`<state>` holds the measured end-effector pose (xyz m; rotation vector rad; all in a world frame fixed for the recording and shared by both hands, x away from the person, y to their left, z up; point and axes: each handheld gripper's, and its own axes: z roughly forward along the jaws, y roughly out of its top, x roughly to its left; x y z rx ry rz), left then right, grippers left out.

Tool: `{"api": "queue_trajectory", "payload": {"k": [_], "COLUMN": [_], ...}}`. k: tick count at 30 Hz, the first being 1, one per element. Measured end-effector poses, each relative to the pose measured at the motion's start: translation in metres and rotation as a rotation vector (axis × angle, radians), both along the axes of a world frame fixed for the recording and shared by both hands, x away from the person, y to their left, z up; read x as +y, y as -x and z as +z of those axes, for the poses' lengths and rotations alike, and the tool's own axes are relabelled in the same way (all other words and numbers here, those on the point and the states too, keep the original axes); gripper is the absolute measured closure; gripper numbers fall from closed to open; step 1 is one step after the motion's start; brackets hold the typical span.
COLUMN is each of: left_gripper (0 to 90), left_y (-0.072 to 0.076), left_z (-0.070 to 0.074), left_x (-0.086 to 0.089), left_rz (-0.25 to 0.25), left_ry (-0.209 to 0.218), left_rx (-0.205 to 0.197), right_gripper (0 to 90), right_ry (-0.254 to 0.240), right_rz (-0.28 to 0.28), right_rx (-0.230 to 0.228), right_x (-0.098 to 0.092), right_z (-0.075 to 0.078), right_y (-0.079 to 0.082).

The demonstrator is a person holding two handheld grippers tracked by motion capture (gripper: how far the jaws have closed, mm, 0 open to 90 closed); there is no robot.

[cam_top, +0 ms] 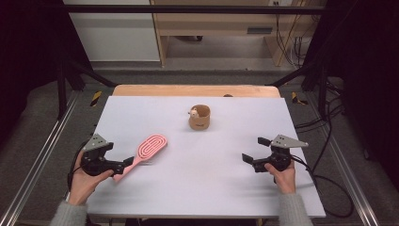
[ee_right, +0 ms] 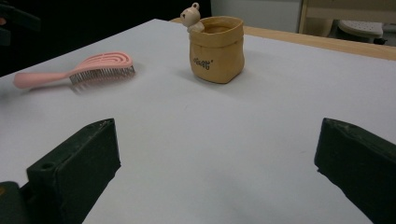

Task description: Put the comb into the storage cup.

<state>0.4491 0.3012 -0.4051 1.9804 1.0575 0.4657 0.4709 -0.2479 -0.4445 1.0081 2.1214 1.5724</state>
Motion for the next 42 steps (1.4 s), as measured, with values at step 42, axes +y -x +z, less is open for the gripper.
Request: {"api": "queue_trajectory", "payload": {"k": [42], "left_gripper": [0.0], "left_y": [-0.025], "left_z": [-0.016], "left_x": [-0.019], "left_rz": [-0.057], "left_ry": [-0.110], "left_rx": [0.106], "right_gripper": [0.3], "right_ry": [-0.003], "right_rz": [-0.001], "right_rx": [0.003], "right_x": [-0.001], "right_z": [-0.001], "right_y": [0.000]}}
